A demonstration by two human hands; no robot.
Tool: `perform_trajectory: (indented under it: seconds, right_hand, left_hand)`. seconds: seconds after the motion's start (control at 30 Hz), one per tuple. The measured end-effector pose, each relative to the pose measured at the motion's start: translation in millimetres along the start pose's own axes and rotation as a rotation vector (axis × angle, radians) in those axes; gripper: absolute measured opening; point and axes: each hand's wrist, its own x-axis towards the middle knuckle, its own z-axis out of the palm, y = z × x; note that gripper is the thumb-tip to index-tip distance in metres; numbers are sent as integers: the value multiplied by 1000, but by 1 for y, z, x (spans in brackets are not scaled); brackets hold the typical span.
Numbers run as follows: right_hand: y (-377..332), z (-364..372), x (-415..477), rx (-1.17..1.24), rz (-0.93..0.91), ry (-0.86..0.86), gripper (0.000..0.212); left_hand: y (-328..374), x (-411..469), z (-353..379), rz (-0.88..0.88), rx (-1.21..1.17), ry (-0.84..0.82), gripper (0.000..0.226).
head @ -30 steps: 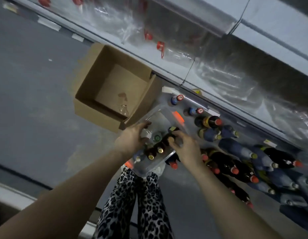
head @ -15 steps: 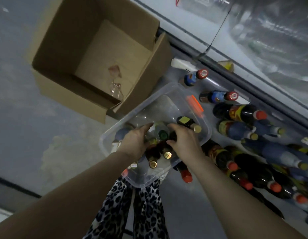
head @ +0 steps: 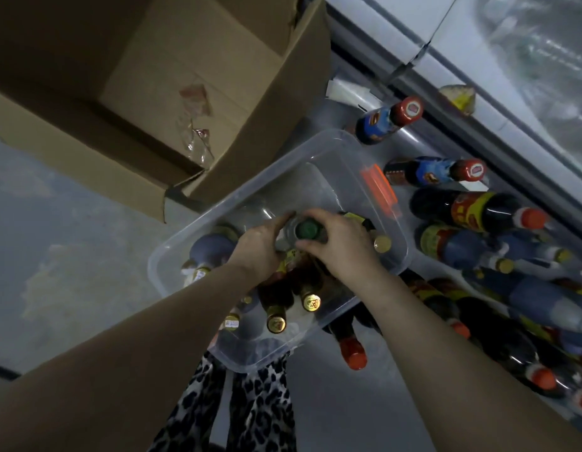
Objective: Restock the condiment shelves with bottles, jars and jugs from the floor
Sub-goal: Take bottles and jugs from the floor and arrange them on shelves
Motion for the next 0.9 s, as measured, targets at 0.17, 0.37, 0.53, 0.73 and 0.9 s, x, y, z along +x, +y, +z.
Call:
perform_trajectory:
  seconds: [0.17, 0.37, 0.53, 0.73, 0.9]
  right_hand:
    - [8, -5, 27, 234, 95, 109, 36]
    - [13, -1, 42, 420, 160, 175, 32]
    - [10, -12, 28, 459, 122, 207, 18]
    - [-17, -61, -9, 583, 36, 259, 8]
    - [-55, -101, -50, 883, 32, 264, 15]
  left_hand:
    - [6, 22, -5, 9, -133, 14, 81]
    - [7, 37, -3, 16, -224, 11, 87]
    - [10, 28, -8, 29, -251, -9, 88]
    - [24, -7, -36, -19, -282, -26, 89]
    - [62, -55, -78, 45, -399, -67, 86]
